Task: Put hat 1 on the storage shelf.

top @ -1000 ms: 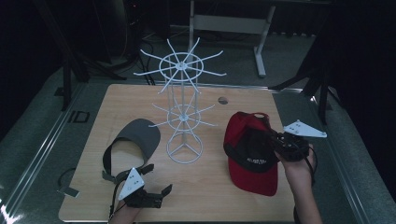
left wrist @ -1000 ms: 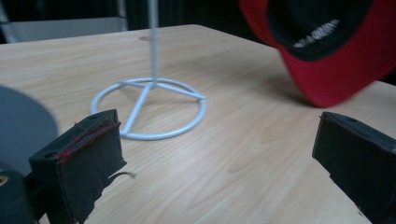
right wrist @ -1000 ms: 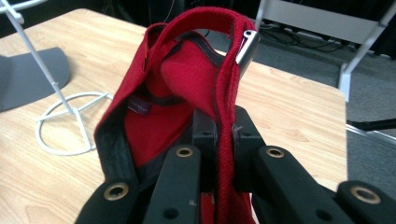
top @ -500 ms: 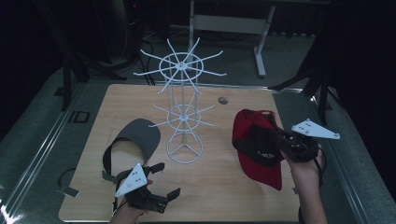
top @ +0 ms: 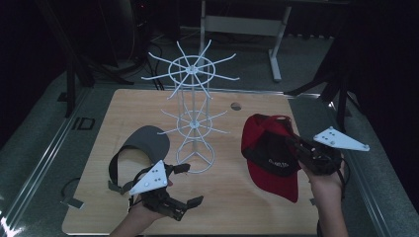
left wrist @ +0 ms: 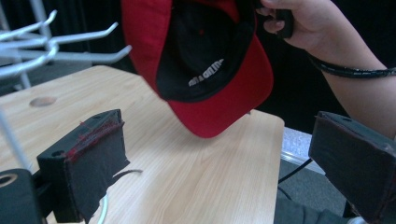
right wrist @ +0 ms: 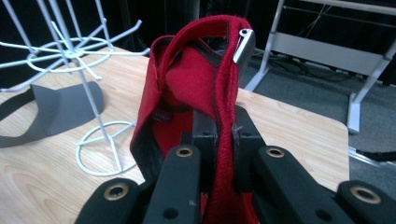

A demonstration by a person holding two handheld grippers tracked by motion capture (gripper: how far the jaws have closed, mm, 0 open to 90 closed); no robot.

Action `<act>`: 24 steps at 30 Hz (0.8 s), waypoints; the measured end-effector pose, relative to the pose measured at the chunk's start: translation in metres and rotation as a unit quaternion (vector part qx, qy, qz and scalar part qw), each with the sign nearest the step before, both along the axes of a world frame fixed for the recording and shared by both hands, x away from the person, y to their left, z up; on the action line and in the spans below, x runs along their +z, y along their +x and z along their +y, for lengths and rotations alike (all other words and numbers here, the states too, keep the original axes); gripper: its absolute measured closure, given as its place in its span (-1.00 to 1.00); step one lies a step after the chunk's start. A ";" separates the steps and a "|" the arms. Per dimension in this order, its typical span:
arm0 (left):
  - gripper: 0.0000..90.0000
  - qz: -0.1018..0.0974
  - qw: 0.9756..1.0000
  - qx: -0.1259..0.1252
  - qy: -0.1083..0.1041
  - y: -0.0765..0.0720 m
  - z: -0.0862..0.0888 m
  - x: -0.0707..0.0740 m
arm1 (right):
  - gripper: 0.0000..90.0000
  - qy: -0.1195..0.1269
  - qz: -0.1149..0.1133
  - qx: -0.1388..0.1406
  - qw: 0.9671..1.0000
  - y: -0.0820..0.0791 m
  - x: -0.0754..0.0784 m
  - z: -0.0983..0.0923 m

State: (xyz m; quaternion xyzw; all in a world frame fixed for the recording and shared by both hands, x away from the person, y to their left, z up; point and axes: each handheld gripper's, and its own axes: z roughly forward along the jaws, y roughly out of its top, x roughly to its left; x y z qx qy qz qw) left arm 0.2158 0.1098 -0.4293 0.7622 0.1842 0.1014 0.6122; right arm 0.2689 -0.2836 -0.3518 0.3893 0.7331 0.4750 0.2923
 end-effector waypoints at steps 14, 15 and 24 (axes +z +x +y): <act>-0.86 -0.037 0.999 -0.031 0.022 0.026 -0.042 0.042 | 0.86 0.005 -0.027 0.032 0.999 -0.025 0.017 0.008; -0.86 -0.040 0.998 -0.029 0.025 0.029 -0.044 0.043 | 0.86 0.006 -0.027 0.036 0.999 -0.027 0.018 0.008; -0.85 -0.040 0.999 -0.018 0.029 0.051 -0.058 0.054 | 0.86 0.012 -0.041 0.052 0.998 -0.041 0.026 0.012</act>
